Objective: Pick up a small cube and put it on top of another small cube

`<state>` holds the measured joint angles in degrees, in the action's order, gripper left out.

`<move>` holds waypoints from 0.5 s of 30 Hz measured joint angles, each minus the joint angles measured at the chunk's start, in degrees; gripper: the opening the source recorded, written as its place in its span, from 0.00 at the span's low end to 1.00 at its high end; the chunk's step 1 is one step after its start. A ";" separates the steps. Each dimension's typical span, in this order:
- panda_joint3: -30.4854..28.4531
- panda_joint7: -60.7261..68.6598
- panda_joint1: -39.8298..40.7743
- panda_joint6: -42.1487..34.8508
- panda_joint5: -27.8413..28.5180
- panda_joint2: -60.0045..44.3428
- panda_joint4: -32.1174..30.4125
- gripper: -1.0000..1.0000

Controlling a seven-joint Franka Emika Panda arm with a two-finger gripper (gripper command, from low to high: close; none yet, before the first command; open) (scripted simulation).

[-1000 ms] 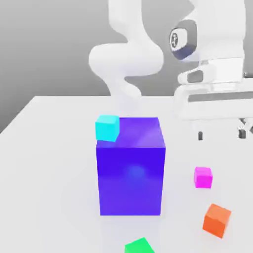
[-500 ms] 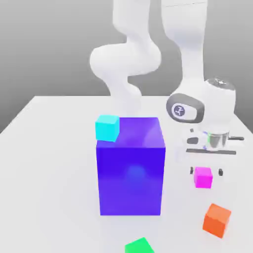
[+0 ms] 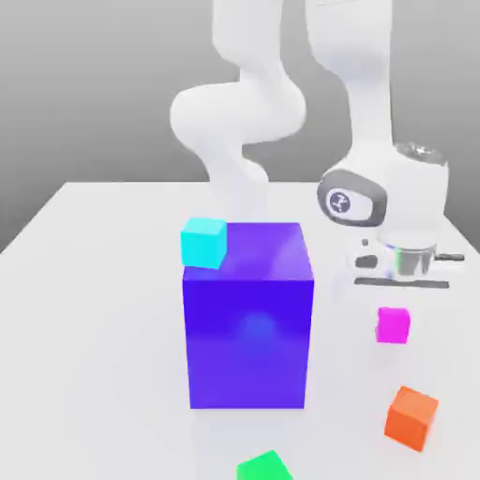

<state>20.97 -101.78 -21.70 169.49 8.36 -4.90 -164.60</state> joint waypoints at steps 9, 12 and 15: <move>-1.89 21.23 3.28 -8.56 -8.93 1.53 7.95 0.00; -4.10 28.80 7.75 -12.10 -8.46 -0.98 14.11 0.00; -6.98 35.98 12.13 -15.76 -7.88 -3.52 20.32 0.00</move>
<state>13.98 -65.80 -9.56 153.73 0.48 -8.42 -144.28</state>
